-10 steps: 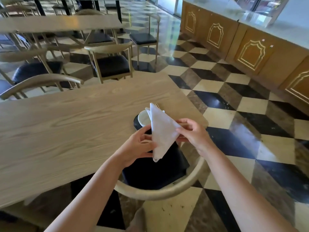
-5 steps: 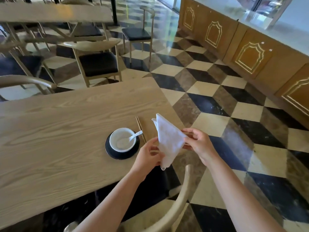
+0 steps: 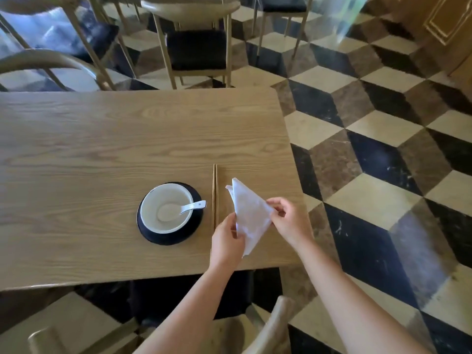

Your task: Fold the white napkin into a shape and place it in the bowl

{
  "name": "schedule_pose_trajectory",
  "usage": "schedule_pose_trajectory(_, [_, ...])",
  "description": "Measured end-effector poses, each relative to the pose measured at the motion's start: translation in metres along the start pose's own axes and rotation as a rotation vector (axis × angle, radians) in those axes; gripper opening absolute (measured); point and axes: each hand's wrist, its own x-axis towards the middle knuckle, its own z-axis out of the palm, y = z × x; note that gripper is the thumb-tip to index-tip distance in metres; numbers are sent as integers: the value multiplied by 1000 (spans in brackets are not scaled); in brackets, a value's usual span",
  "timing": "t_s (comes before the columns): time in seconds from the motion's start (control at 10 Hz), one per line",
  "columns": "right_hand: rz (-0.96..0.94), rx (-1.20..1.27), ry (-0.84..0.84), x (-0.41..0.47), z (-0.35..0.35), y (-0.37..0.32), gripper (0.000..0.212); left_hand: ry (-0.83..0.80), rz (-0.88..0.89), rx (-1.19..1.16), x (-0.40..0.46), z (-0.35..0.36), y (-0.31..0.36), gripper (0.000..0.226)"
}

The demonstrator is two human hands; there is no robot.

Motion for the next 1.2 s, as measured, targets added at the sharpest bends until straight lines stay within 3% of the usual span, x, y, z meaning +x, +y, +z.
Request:
schedule_pose_trajectory(0.2, [-70, -241, -87, 16, -1, 18, 25, 23, 25, 74, 14, 12, -8, 21])
schedule_pose_trajectory(0.3, [-187, -415, -54, 22, 2, 25, 31, 41, 80, 122, 12, 14, -5, 31])
schedule_pose_trajectory(0.4, [-509, -795, -19, 26, 7, 32, 55, 92, 255, 477, 4, 20, -18, 63])
schedule_pose_trajectory(0.5, [-677, -1050, -159, 35, 9, 33, 56, 57, 451, 840, -10, 26, -40, 69])
schedule_pose_trajectory(0.7, [-635, -1126, -366, 49, 18, 44, 58, -112, 419, 1009, -23, 29, -61, 76])
schedule_pose_trajectory(1.1, [-523, -1154, -383, 44, 21, 36, 62, -307, 341, 1186, -17, 16, -38, 76])
schedule_pose_trajectory(1.2, [-454, -1056, -349, 30, 19, 21, 58, -363, 364, 1165, -16, 4, -21, 77])
